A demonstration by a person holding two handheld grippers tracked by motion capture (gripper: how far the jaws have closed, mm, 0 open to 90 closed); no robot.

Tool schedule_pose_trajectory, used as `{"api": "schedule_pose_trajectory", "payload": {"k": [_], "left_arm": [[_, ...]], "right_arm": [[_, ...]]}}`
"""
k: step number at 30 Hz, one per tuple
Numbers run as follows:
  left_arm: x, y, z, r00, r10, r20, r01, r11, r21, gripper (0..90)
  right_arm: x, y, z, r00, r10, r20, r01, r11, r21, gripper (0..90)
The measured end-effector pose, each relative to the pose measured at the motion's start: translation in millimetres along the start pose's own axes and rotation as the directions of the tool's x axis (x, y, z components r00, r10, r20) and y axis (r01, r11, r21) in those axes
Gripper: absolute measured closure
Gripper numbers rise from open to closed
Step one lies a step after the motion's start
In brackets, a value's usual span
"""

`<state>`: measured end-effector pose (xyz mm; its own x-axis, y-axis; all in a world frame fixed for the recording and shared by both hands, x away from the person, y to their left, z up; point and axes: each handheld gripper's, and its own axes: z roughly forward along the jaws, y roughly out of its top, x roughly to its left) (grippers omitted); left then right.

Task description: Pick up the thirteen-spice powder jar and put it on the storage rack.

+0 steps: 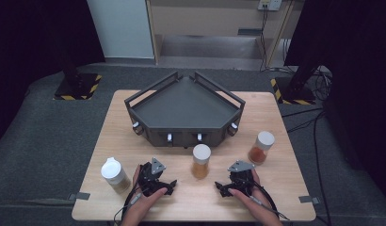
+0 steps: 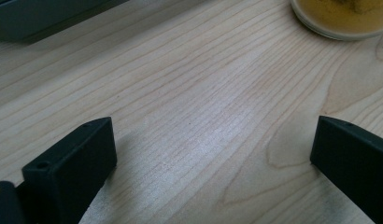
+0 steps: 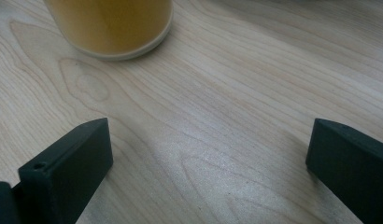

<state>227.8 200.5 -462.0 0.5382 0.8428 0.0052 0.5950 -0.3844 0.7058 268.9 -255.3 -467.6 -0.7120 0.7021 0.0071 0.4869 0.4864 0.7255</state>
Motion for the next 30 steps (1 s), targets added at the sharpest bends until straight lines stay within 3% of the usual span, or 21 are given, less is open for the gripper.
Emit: {"api": "schedule_pose_trajectory", "payload": {"k": [21,30], "left_arm": [[-0.1,-0.3,-1.2,1.0,-0.003,-0.002,0.003,1.0,-0.003,0.3],[-3.3,2.4,-14.5,1.0,0.003,-0.007,-0.003,0.9996,-0.027,1.5]], "right_arm": [[1.0,-0.7,-0.8,1.0,0.002,0.002,-0.002,1.0,0.0,0.6],[1.0,-0.7,-0.8,1.0,0.002,0.002,-0.002,1.0,0.0,0.6]]}}
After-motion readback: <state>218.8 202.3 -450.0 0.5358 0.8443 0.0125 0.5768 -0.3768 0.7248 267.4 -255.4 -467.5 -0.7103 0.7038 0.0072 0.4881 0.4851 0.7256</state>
